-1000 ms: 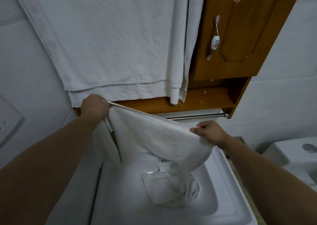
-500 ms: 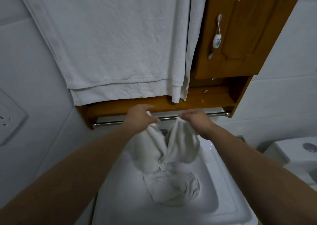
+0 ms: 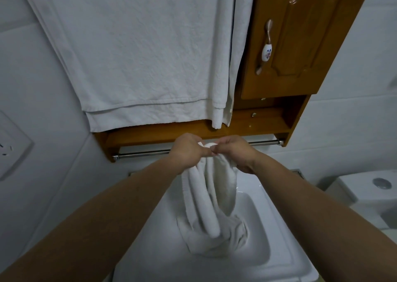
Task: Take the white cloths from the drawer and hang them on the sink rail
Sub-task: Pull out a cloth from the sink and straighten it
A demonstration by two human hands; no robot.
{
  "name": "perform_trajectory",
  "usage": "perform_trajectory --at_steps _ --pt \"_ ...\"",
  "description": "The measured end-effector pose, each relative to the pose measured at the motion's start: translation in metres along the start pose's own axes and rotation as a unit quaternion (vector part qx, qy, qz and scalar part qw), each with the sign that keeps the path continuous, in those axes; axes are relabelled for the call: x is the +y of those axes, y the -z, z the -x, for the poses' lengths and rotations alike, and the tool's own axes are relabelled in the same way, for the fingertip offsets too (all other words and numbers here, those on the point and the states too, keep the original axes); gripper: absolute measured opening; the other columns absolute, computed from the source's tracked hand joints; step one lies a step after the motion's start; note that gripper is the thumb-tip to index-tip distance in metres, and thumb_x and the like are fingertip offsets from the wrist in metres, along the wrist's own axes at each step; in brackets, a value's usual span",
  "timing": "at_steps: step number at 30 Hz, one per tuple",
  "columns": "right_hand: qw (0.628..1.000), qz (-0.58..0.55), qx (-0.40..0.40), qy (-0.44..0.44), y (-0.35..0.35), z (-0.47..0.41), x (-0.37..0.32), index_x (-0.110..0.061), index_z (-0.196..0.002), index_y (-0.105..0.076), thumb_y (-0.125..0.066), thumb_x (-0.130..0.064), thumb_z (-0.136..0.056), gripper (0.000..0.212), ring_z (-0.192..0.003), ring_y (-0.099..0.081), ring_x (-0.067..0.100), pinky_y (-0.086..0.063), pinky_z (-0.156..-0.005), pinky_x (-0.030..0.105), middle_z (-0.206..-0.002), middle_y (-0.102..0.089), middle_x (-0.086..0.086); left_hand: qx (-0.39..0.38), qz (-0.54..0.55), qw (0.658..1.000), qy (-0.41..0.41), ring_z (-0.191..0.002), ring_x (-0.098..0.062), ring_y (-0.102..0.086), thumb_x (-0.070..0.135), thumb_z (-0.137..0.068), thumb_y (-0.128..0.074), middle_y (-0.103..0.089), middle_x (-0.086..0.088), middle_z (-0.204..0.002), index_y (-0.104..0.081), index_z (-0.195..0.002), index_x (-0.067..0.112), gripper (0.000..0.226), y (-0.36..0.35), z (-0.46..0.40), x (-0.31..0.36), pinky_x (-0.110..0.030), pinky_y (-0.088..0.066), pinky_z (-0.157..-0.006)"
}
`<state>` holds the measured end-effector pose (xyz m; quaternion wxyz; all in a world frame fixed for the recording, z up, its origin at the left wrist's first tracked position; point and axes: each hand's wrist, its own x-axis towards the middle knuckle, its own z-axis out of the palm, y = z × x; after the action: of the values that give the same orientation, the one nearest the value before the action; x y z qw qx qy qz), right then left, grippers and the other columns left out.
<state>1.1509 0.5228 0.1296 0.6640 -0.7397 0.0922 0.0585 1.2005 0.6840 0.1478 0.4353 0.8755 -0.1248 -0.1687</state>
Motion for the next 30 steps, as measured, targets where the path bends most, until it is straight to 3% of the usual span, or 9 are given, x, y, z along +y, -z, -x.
perform_trajectory --at_steps 2,5,7,11,14,17,20,24,30 --pt "1.0 -0.005 -0.019 0.016 -0.003 0.001 0.002 -0.013 -0.102 -0.078 -0.071 -0.003 -0.085 0.02 -0.091 -0.071 0.027 -0.052 -0.082 0.036 -0.094 -0.077 0.007 0.017 -0.028 0.999 -0.001 -0.055 -0.013 -0.054 0.034 -0.066 -0.088 -0.06 0.0 -0.064 -0.067 -0.073 0.014 0.03 0.006 0.0 0.003 -0.022 -0.037 -0.048" --pt "1.0 -0.004 0.006 0.011 -0.005 0.005 0.0 -0.009 -0.113 -0.072 -0.07 0.002 -0.086 0.03 -0.064 -0.064 0.013 -0.049 -0.059 0.027 -0.079 -0.07 0.0 0.065 -0.025 0.997 0.022 -0.055 -0.015 -0.054 0.032 -0.069 -0.087 -0.06 -0.003 -0.066 -0.066 -0.075 0.011 0.03 0.024 -0.004 0.001 -0.023 -0.036 -0.047" --pt "0.999 -0.005 0.042 0.013 -0.004 0.006 -0.002 -0.005 -0.111 -0.071 -0.07 0.004 -0.086 0.027 -0.06 -0.06 0.013 -0.048 -0.056 0.026 -0.077 -0.067 0.005 0.086 0.006 0.996 0.034 -0.057 -0.017 -0.054 0.032 -0.07 -0.086 -0.06 -0.005 -0.067 -0.067 -0.076 0.008 0.032 0.033 -0.006 -0.005 -0.025 -0.038 -0.051" --pt "0.991 0.055 0.122 0.021 -0.009 0.006 -0.004 -0.008 -0.093 -0.075 -0.071 -0.004 -0.086 0.008 -0.068 -0.059 0.015 -0.048 -0.06 0.027 -0.079 -0.068 0.005 0.076 0.046 0.996 0.026 -0.066 -0.019 -0.058 0.032 -0.074 -0.085 -0.066 -0.007 -0.075 -0.07 -0.08 0.008 0.029 0.029 -0.004 -0.008 -0.028 -0.044 -0.059" --pt "0.982 0.026 0.185 0.023 -0.012 0.004 -0.008 -0.011 -0.089 -0.073 -0.066 -0.009 -0.09 0.008 -0.077 -0.063 0.019 -0.051 -0.065 0.03 -0.088 -0.07 0.006 0.053 0.075 0.995 0.03 -0.09 -0.018 -0.062 0.034 -0.076 -0.084 -0.068 -0.002 -0.099 -0.073 -0.099 0.014 0.032 0.026 -0.004 -0.007 -0.031 -0.051 -0.076" --pt "0.973 -0.037 0.229 0.021 -0.008 0.002 -0.013 -0.012 -0.087 -0.072 -0.062 -0.006 -0.092 0.013 -0.087 -0.067 0.028 -0.058 -0.073 0.035 -0.094 -0.071 0.011 0.105 0.123 0.986 0.05 -0.111 -0.021 -0.055 0.039 -0.085 -0.074 -0.058 -0.001 -0.125 -0.062 -0.128 0.015 0.05 0.034 -0.011 -0.011 -0.032 -0.046 -0.092" --pt "0.964 -0.018 0.264 0.039 -0.009 0.005 -0.019 -0.019 -0.1 -0.069 -0.06 -0.007 -0.094 0.016 -0.085 -0.068 0.026 -0.06 -0.074 0.04 -0.102 -0.067 0.009 0.164 0.201 0.962 0.088 -0.107 -0.02 -0.053 0.043 -0.098 -0.053 -0.058 -0.005 -0.128 -0.058 -0.132 0.011 0.046 0.043 -0.009 -0.008 -0.031 -0.039 -0.088" --pt "0.978 0.034 0.196 0.068 -0.026 0.012 -0.03 -0.017 -0.108 -0.07 -0.061 -0.007 -0.095 0.019 -0.077 -0.067 0.021 -0.063 -0.072 0.037 -0.104 -0.062 -0.001 0.141 0.192 0.97 0.057 -0.106 -0.015 -0.048 0.028 -0.103 -0.046 -0.056 -0.004 -0.133 -0.056 -0.134 0.014 0.035 0.029 -0.001 -0.006 -0.03 -0.036 -0.089" --pt "0.99 -0.056 0.124 0.031 -0.041 0.014 -0.044 -0.005 -0.108 -0.068 -0.063 0.003 -0.09 0.021 -0.058 -0.063 0.019 -0.058 -0.062 0.029 -0.087 -0.067 0.012 0.141 0.2 0.969 -0.034 -0.12 -0.016 -0.05 0.027 -0.1 -0.054 -0.054 0.0 -0.137 -0.054 -0.137 0.022 0.037 0.012 0.008 0.01 -0.029 -0.039 -0.09"
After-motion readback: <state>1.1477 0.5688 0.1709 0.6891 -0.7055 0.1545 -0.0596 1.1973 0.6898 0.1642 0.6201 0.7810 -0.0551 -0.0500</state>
